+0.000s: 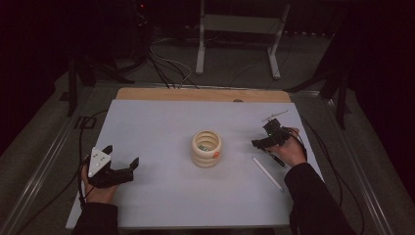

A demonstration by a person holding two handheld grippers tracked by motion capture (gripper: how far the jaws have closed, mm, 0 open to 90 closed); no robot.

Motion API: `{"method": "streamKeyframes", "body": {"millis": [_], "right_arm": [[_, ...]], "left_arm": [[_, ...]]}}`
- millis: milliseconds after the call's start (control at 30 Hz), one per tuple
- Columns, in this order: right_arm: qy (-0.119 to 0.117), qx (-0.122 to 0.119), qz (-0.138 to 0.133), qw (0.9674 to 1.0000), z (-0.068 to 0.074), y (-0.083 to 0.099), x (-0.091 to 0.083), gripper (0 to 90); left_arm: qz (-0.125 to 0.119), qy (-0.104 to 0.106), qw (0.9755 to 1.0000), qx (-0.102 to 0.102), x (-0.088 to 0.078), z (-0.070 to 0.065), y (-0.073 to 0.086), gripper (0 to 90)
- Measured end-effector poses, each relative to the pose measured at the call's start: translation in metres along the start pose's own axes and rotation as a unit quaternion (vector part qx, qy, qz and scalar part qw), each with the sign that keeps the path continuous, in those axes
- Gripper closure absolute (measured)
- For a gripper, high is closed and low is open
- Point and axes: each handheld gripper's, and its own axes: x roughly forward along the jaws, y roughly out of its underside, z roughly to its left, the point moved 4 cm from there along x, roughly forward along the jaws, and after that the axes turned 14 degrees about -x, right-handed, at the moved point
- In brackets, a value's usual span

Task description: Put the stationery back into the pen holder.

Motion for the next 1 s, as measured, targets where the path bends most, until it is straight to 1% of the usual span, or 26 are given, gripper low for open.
{"method": "streamKeyframes", "body": {"millis": [133, 233, 267, 300, 333, 400, 467, 500, 567, 600, 700, 767, 833, 933, 967, 1000], "right_arm": [[-0.003, 0.000, 0.004, 1.0000, 0.000, 0.000, 0.003, 20.8], [-0.004, -0.004, 0.007, 1.0000, 0.000, 0.000, 0.005, 25.6], [-0.004, -0.004, 0.007, 1.0000, 0.000, 0.000, 0.005, 25.6], [-0.004, -0.003, 0.009, 0.9999, 0.001, 0.000, 0.006, 28.3], [-0.011, -0.007, 0.011, 0.9999, 0.001, 0.001, 0.007, 35.5], [-0.014, -0.008, 0.015, 0.9998, 0.001, 0.002, 0.008, 44.2], [-0.020, -0.011, 0.019, 0.9996, 0.001, 0.003, 0.010, 50.0], [-0.025, -0.013, 0.021, 0.9994, 0.001, 0.004, 0.011, 52.0], [-0.024, -0.016, 0.030, 0.9991, 0.001, 0.005, 0.014, 56.2], [-0.028, -0.015, 0.031, 0.9990, 0.001, 0.006, 0.015, 58.1], [-0.026, -0.011, 0.025, 0.9993, -0.001, 0.006, 0.017, 63.6], [-0.027, -0.012, 0.031, 0.9991, -0.001, 0.006, 0.019, 66.1], [-0.028, -0.016, 0.041, 0.9986, -0.001, 0.007, 0.023, 68.3], [-0.023, -0.025, 0.045, 0.9984, 0.001, 0.007, 0.023, 76.0], [-0.020, -0.030, 0.045, 0.9983, 0.002, 0.007, 0.023, 79.4], [-0.015, -0.039, 0.048, 0.9980, 0.004, 0.007, 0.023, 80.4]], "left_arm": [[-0.001, 0.000, 1.0000, -0.001, 0.000, 0.000, 0.000, 0.1], [-0.001, 0.000, 1.0000, -0.001, 0.000, 0.000, 0.000, 0.1], [-0.001, 0.000, 1.0000, -0.001, 0.000, 0.000, 0.000, 0.1], [-0.001, 0.000, 1.0000, -0.002, 0.000, 0.000, 0.000, 0.1], [-0.001, 0.000, 1.0000, -0.001, 0.000, 0.000, 0.000, 0.1], [-0.001, 0.000, 1.0000, -0.001, 0.000, 0.000, 0.000, 0.1], [-0.001, 0.000, 1.0000, -0.001, 0.000, 0.000, 0.000, 0.1], [-0.001, 0.000, 1.0000, -0.001, 0.000, 0.000, 0.000, 0.1], [-0.001, 0.001, 1.0000, -0.001, 0.000, 0.000, 0.000, 0.1], [-0.001, 0.001, 1.0000, -0.001, 0.000, 0.000, 0.000, 0.1], [-0.001, 0.000, 1.0000, -0.001, 0.000, 0.000, 0.000, 0.1], [-0.001, 0.000, 1.0000, 0.000, 0.000, 0.000, 0.000, 0.1], [-0.001, 0.000, 1.0000, -0.001, -0.001, 0.000, 0.000, 0.1], [-0.001, 0.000, 1.0000, -0.002, 0.000, 0.000, 0.000, 0.1], [-0.001, 0.000, 1.0000, -0.002, 0.000, 0.000, 0.000, 0.1], [-0.001, 0.000, 1.0000, -0.002, 0.000, 0.000, 0.000, 0.1]]}}
